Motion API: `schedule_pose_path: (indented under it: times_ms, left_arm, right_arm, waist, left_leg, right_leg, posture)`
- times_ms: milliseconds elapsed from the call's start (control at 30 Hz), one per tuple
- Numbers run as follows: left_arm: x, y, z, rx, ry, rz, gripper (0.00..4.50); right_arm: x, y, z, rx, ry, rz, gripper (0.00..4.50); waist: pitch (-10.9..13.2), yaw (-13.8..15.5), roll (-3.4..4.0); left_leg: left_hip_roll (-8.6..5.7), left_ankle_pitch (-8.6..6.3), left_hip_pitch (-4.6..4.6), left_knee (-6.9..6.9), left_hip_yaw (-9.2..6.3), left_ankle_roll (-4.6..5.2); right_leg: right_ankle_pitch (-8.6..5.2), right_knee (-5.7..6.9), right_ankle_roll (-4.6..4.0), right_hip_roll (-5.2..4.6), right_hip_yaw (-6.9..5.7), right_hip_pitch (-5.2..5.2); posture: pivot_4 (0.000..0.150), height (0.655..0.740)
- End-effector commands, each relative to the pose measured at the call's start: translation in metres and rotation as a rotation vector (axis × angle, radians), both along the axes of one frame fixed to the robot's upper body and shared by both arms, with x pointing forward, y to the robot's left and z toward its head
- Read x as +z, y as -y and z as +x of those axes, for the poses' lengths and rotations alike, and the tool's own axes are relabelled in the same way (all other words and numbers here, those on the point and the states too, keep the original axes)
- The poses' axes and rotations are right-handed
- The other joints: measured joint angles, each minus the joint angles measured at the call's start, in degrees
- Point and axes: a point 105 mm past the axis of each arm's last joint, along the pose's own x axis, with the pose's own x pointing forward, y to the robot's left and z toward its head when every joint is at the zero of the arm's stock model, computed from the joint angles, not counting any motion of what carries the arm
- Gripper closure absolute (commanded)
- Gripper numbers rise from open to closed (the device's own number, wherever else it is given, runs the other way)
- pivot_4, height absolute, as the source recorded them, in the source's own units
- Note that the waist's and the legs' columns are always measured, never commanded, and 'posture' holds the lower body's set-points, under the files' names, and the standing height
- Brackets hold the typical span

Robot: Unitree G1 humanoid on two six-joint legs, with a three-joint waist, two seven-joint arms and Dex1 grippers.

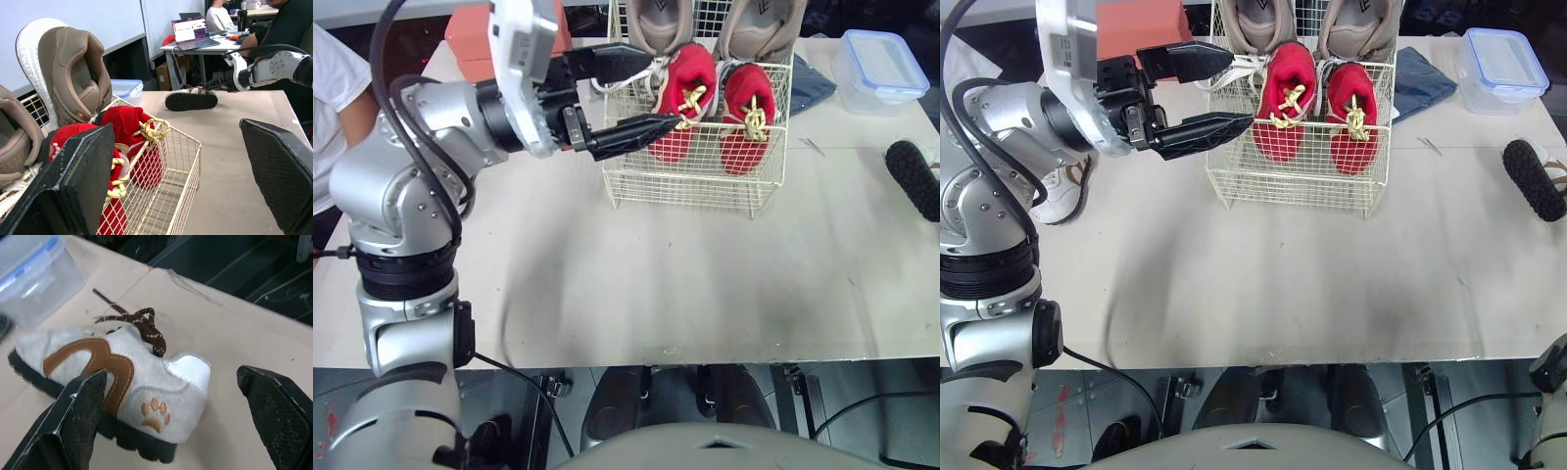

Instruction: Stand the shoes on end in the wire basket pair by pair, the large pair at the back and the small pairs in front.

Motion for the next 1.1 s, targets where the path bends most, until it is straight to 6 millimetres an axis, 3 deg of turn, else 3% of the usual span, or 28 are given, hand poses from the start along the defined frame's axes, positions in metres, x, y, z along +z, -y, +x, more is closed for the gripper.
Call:
schedule_pose_path:
  times_ms: [33, 233, 433, 533, 567, 767, 1100]
  left_arm:
    - [0.010, -0.001, -0.006, -0.009, 0.061, -0.007, 0.06]
    - [0.010, -0.001, -0.006, -0.006, 0.068, -0.003, 0.06]
    - [0.008, -0.001, -0.006, 0.002, 0.070, 0.009, 0.00]
    - [0.007, -0.001, -0.005, 0.001, 0.068, 0.014, 0.00]
    - [0.007, 0.000, -0.005, 0.000, 0.067, 0.014, 0.00]
    - [0.006, 0.000, -0.004, -0.003, 0.064, 0.018, 0.00]
    - [0.004, 0.002, -0.004, -0.007, 0.061, 0.026, 0.00]
  right_arm:
    - [0.016, 0.005, 0.003, -0.040, 0.096, 0.051, 0.30]
    - [0.008, 0.001, 0.007, -0.050, 0.144, 0.200, 0.30]
    - [0.006, -0.001, 0.008, -0.033, 0.143, 0.198, 3.03]
    - [0.006, -0.003, 0.008, -0.017, 0.140, 0.180, 4.19]
    - [0.006, -0.004, 0.008, -0.013, 0.137, 0.173, 4.35]
    - [0.010, -0.010, 0.007, 0.033, 0.134, 0.132, 4.35]
    - [0.002, -0.054, -0.002, 0.187, 0.039, 0.039, 4.35]
  waist:
    - [0.00, 0.01, 0.00]
    - [0.00, 0.03, 0.00]
    - [0.02, -0.25, -0.04]
    - [0.02, -0.54, -0.04]
    - [0.02, -0.55, -0.04]
    - [0.02, -0.42, -0.04]
    - [0.00, -0.50, -0.08]
  left_leg:
    - [0.00, 0.00, 0.01, -0.01, 0.02, 0.00]
    - [0.00, 0.00, 0.03, -0.05, 0.06, 0.00]
    - [0.01, 0.00, 0.49, -0.38, 0.42, 0.01]
    - [0.10, 0.00, 0.73, -0.52, 0.63, 0.01]
    - [0.13, 0.00, 0.74, -0.52, 0.66, 0.01]
    - [0.14, -0.01, 0.75, -0.51, 0.70, 0.01]
    - [0.22, -0.01, 0.78, -0.53, 0.73, 0.01]
  right_leg:
    - [0.00, 0.00, 0.00, 0.00, 0.02, 0.00]
    - [0.00, -0.01, 0.00, 0.00, 0.05, 0.00]
    - [0.00, -0.02, 0.00, -0.01, 0.39, 0.15]
    - [0.00, -0.05, 0.00, 0.05, 0.55, 0.23]
    - [0.00, -0.05, 0.00, 0.09, 0.58, 0.23]
    - [0.00, -0.05, 0.00, 0.09, 0.64, 0.23]
    - [0.00, -0.03, 0.00, 0.12, 0.69, 0.22]
  posture:
    - [0.150, 0.7400]
    - [0.150, 0.7400]
    - [0.150, 0.7400]
    - [0.150, 0.7400]
    - [0.150, 0.7400]
    - [0.150, 0.7400]
    - [0.150, 0.7400]
